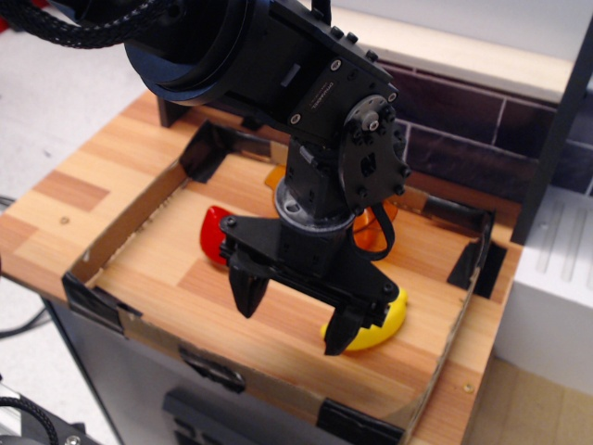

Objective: Take carrot out of pot

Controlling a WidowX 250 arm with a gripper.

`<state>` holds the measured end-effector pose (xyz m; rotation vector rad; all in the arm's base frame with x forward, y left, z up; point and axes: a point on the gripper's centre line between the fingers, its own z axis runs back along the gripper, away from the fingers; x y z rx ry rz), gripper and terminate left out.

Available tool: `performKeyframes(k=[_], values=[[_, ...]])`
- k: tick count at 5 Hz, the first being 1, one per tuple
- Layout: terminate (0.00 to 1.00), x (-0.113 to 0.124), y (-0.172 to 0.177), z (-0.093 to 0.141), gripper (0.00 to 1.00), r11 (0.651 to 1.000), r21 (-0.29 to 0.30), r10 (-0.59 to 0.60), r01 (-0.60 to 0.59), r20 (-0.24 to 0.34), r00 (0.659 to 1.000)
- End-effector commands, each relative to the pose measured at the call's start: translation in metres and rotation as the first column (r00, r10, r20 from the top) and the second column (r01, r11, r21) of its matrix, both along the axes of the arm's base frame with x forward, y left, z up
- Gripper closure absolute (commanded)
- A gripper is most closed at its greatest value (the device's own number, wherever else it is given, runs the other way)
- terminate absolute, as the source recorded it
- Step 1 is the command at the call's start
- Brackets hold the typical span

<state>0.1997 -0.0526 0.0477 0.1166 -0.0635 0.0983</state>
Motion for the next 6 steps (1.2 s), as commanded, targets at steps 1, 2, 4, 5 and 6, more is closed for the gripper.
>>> performKeyframes(k=[1,2,4,5,6], values=[[0.00,0.000,0.000,0.000,0.00,1.000,0.000,0.000,0.000,0.000,1.000],[0.00,0.017,0.005,0.010,0.00,0.969,-0.056,0.247,-0.243,0.080,0.966],[0.00,0.051,0.033,0.033,0.00,0.814,-0.128,0.580,-0.566,0.127,0.805],[0.00,0.070,0.045,0.045,0.00,0.660,-0.190,0.749,-0.727,0.097,0.655],[0.00,0.083,0.057,0.055,0.00,0.476,-0.276,0.879,-0.835,0.127,0.460]])
